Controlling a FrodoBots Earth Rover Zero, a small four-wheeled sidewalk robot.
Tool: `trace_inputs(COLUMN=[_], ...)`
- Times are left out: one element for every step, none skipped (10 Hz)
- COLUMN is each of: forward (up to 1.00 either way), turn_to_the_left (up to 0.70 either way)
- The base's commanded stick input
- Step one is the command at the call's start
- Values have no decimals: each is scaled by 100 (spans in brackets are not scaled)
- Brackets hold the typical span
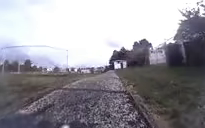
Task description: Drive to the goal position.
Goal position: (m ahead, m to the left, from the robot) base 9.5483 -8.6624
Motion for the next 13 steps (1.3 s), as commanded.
trace_inputs(forward=[60,60,60,60,60,60,60,60,60,60,60,60,60], turn_to_the_left=[0,0,0,0,0,0,0,0,0,0,0,0,0])
